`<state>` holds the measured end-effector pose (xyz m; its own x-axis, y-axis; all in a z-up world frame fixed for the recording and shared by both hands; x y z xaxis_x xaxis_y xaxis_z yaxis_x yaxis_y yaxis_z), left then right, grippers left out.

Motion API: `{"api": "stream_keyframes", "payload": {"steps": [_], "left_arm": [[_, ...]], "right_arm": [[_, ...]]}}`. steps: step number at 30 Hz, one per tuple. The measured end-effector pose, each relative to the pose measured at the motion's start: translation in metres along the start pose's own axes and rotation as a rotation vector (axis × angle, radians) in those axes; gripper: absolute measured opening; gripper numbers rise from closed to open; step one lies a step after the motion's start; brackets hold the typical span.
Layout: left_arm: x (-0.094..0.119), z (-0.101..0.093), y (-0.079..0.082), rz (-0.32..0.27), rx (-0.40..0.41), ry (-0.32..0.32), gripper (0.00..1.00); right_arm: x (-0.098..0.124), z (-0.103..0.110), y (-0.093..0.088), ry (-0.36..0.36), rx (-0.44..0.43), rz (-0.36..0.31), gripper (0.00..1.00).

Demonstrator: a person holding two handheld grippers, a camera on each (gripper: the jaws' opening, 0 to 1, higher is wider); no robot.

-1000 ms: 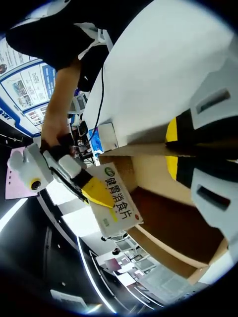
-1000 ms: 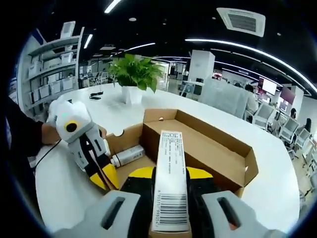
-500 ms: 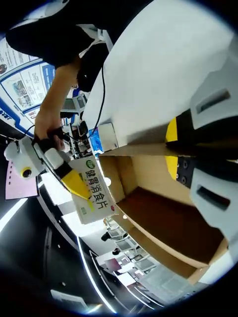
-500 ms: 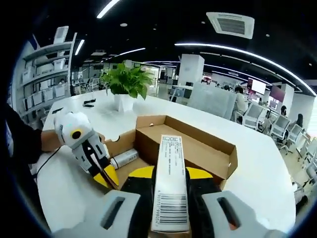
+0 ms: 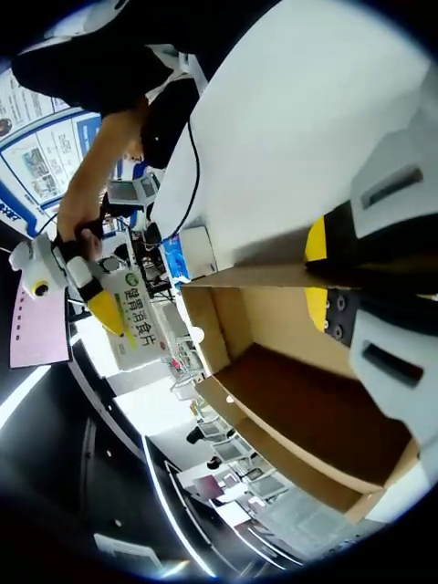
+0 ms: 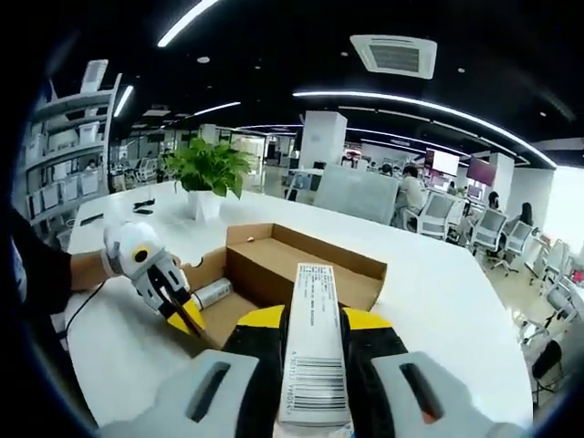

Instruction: Operate the shoe box by opening the lid, removing the specified soft item, and placing it in the target area until the item is outside and the box remains undamaged.

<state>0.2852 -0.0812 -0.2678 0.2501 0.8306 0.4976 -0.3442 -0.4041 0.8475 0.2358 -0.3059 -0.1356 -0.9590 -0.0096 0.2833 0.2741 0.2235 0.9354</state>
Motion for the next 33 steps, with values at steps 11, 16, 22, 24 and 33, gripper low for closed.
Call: {"api": "stream_keyframes", "payload": {"steps": [11, 16, 22, 24, 33], "left_arm": [[0.001, 0.012, -0.002, 0.001, 0.0, -0.001, 0.06], [0.001, 0.013, -0.002, 0.001, 0.0, 0.0, 0.06], [0.001, 0.013, -0.002, 0.002, 0.0, 0.002, 0.06], [0.001, 0.012, -0.001, 0.003, -0.001, 0.002, 0.06], [0.001, 0.011, -0.001, 0.006, -0.002, 0.004, 0.06]], "right_arm": [[0.032, -0.048, -0.019, -0.135, -0.064, 0.004, 0.21], [0.046, -0.076, -0.03, -0.231, -0.086, 0.007, 0.21], [0.062, -0.111, -0.052, -0.354, -0.117, 0.026, 0.21], [0.065, -0.121, -0.063, -0.391, -0.13, 0.042, 0.21], [0.067, -0.162, -0.107, -0.504, -0.182, 0.078, 0.21]]}}
Point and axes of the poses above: the point that each gripper's makers call its tool centre point, and the gripper's own axes: x roughly backward along the fingers, z roughly to its left, y roughly out of its top, the point moved 6 cm from there along x, roughly backward along the fingers, and after that the axes turned 14 degrees about -y, right-handed, at the moved point
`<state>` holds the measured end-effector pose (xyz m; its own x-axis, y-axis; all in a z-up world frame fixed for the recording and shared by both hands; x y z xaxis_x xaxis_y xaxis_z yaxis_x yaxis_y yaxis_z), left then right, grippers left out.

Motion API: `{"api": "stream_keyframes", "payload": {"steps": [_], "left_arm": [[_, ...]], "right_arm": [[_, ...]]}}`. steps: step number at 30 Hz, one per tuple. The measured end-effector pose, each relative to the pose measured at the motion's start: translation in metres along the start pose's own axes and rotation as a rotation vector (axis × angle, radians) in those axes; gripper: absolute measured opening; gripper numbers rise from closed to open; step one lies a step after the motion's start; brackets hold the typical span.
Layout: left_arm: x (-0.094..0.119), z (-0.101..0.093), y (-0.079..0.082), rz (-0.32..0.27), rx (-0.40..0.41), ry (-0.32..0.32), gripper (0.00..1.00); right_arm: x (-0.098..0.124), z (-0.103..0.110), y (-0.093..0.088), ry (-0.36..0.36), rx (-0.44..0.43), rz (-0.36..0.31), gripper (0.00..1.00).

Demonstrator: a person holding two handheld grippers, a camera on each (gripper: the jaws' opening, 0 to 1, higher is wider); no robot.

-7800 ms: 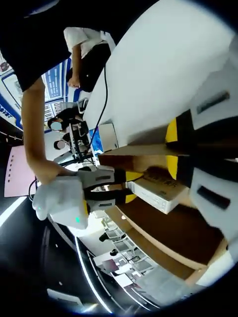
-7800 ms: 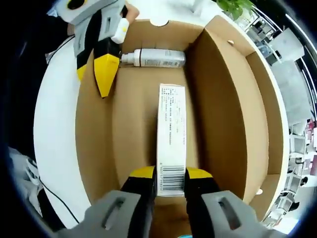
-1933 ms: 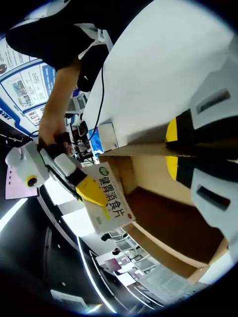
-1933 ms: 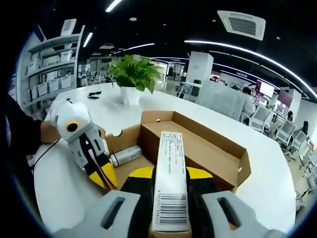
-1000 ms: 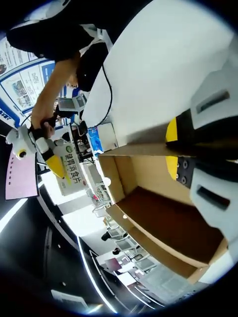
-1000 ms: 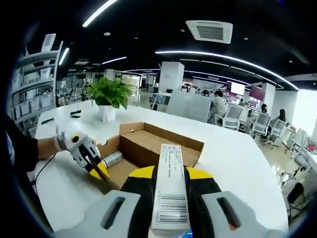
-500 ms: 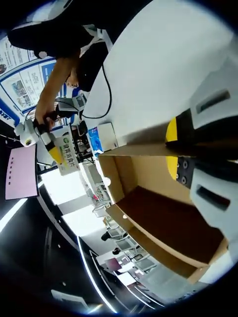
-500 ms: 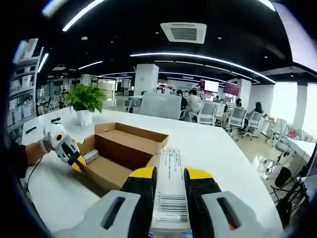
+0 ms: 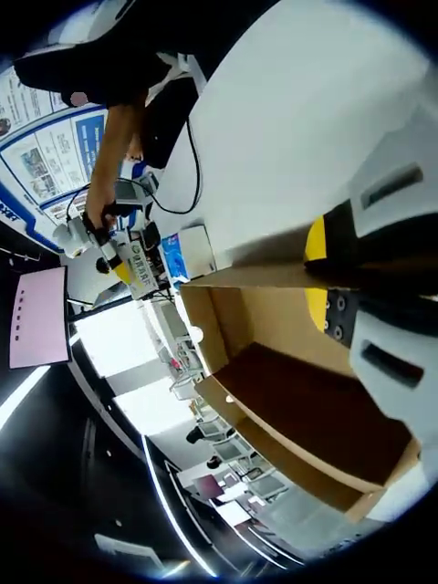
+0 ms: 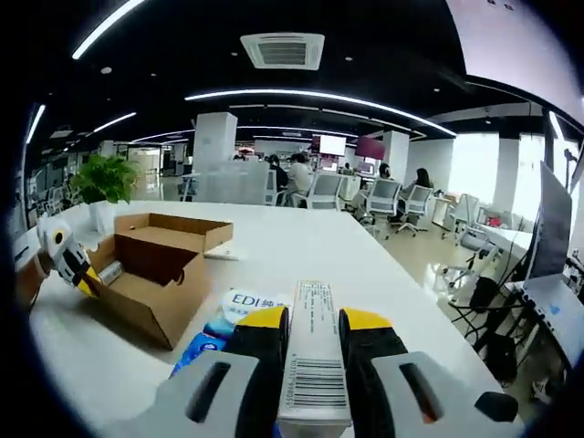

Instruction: Operate the shoe box by opening the lid, removing the specified soft item, and placing it in the target area until the item is outside and the box remains undamaged.

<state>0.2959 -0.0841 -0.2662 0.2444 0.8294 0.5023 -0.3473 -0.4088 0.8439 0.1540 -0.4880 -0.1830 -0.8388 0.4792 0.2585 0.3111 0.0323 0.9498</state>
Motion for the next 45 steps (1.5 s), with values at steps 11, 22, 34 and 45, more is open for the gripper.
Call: {"api": "stream_keyframes", "payload": {"steps": [11, 22, 34, 45], "left_arm": [[0.0, -0.002, 0.0, 0.005, -0.004, 0.002, 0.07], [0.0, -0.003, 0.001, 0.005, -0.006, 0.002, 0.07], [0.0, -0.002, 0.0, 0.004, -0.004, -0.001, 0.06], [0.0, -0.003, 0.0, 0.004, -0.005, -0.001, 0.06]], "right_arm": [[-0.029, -0.015, -0.039, -0.058, -0.06, 0.032, 0.21], [-0.044, -0.009, -0.057, -0.064, -0.064, 0.052, 0.21], [-0.052, -0.001, -0.073, -0.046, -0.061, 0.084, 0.21], [-0.052, 0.002, -0.082, -0.051, -0.062, 0.093, 0.22]]}}
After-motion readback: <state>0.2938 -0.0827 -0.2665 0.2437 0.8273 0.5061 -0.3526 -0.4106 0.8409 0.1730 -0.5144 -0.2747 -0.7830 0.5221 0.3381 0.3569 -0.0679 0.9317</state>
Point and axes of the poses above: the point that each gripper's makers call its tool centre point, and the gripper's own axes: x roughly backward along the fingers, z roughly to its left, y roughly out of its top, the point moved 6 cm from there along x, roughly backward along the fingers, and after that the axes turned 14 degrees about -y, right-handed, at the moved point
